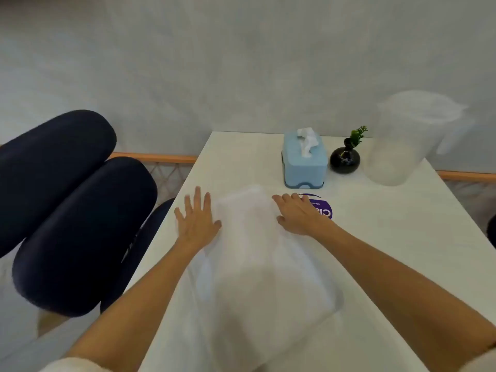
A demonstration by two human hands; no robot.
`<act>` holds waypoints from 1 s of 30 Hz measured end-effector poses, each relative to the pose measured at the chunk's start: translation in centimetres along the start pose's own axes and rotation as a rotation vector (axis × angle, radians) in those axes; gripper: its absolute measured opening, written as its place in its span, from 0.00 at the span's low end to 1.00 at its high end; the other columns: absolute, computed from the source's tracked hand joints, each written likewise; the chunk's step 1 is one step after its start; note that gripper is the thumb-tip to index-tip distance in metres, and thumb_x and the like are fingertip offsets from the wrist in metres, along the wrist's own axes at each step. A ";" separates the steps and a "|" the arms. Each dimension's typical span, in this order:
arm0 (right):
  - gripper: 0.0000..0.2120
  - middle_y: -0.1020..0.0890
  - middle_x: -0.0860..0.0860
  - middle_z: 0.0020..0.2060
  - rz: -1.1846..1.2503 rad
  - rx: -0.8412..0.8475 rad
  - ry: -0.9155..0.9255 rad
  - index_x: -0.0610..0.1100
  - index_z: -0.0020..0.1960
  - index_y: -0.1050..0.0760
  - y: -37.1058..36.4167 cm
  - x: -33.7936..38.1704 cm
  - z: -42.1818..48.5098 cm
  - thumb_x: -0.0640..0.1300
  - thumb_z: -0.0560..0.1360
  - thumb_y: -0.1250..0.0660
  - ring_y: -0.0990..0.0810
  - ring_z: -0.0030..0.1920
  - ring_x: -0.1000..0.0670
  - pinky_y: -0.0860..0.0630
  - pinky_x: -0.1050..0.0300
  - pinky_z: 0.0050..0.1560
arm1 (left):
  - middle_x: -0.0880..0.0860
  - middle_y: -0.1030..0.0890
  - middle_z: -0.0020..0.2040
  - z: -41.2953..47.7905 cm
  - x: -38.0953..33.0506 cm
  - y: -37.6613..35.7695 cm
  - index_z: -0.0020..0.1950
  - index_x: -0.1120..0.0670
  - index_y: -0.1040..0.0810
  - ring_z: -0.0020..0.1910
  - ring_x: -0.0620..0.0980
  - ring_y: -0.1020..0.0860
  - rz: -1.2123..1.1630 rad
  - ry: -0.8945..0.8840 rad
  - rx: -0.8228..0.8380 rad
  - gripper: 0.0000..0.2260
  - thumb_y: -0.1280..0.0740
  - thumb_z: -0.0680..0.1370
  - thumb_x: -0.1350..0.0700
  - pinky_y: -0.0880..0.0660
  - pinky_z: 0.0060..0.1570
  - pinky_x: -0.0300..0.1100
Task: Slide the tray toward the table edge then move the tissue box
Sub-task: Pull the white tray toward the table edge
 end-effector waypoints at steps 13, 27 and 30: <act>0.17 0.24 0.39 0.60 0.362 0.038 -0.316 0.36 0.65 0.32 -2.7 -0.7 0.1 0.36 0.77 0.40 0.24 0.58 0.39 0.23 0.45 0.56 | 0.65 0.34 0.68 -2.4 6.4 -2.7 0.68 0.68 0.40 0.63 0.62 0.28 -0.364 0.368 0.193 0.21 0.39 0.79 0.60 0.28 0.58 0.47; 0.14 0.23 0.36 0.55 0.545 -0.041 -0.621 0.31 0.60 0.31 -3.3 2.2 -0.7 0.32 0.74 0.38 0.27 0.44 0.46 0.26 0.56 0.42 | 0.69 0.24 0.55 6.6 9.4 -0.8 0.53 0.72 0.27 0.39 0.55 0.28 -0.468 0.039 0.171 0.10 0.42 0.75 0.71 0.30 0.36 0.44; 0.13 0.24 0.34 0.56 0.591 -0.045 -0.662 0.30 0.59 0.32 -3.6 2.9 -0.7 0.30 0.74 0.40 0.30 0.44 0.46 0.31 0.57 0.42 | 0.70 0.22 0.50 7.7 9.5 -0.6 0.47 0.71 0.25 0.41 0.59 0.26 -0.489 -0.019 0.140 0.06 0.41 0.75 0.70 0.32 0.38 0.45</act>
Point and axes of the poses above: each hand's wrist, its own z-axis towards the middle knuckle, its own y-axis out of the back of the hand, x = y × z, the point moved 6 cm from there along z, towards the middle knuckle
